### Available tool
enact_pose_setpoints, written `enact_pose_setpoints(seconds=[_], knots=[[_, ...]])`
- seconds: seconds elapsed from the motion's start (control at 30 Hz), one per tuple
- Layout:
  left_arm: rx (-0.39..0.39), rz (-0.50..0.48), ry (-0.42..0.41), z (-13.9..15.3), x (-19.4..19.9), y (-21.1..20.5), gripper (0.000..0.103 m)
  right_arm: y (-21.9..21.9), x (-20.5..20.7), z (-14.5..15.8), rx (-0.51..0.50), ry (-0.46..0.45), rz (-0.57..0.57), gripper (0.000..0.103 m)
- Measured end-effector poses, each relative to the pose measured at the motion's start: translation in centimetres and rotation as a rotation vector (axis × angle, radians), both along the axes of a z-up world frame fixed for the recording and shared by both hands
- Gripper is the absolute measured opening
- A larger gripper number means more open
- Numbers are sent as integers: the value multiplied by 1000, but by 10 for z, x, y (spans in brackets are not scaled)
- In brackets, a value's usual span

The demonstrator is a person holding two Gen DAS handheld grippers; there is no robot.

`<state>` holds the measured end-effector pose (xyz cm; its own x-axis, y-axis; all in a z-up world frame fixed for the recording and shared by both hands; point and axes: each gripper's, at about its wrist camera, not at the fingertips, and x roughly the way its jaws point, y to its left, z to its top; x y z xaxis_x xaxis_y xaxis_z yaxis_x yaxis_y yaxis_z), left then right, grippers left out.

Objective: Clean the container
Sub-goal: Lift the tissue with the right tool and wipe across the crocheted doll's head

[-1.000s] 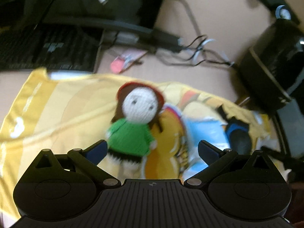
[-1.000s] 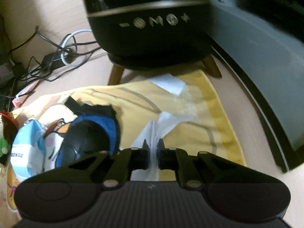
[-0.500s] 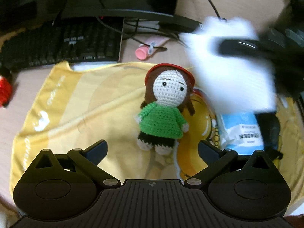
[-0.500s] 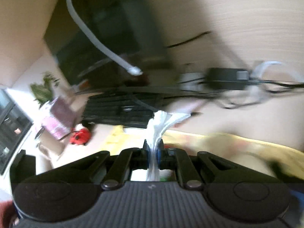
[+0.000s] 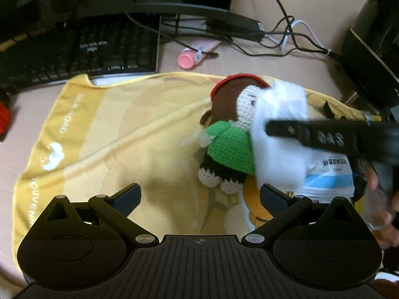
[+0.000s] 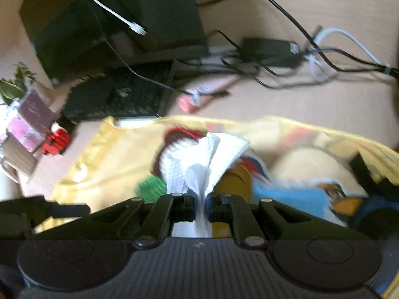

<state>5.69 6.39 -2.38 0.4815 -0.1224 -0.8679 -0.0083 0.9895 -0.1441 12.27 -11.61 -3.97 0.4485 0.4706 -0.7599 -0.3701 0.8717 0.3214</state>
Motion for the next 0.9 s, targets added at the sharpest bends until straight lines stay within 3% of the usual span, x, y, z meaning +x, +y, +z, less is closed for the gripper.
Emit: enact_pose_setpoints(seconds=[0.1,0.2,0.33,0.4,0.57,0.77,0.9], knots=[[-47,7,-11,1,3,9,103,-3,-2,-5,-36,14,-31,8],[9,12,-19,1,5,8,103,2,-5,0,-55,-2,-25,8],[0,-30,-1,-6,5,5,103,5,-9,23,199,45,42,8],[-25,-57,16,-9,5,2,103,11,-9,30,265,53,79,8],[-60,-70,33,-13,6,0,103,32,-11,26,65,-9,98,8],[-163,-29,87,-25,10,8,103,32,-8,17,-13,-15,96,8],[-160,-31,87,-25,10,5,103,33,-6,13,-34,-13,103,8]])
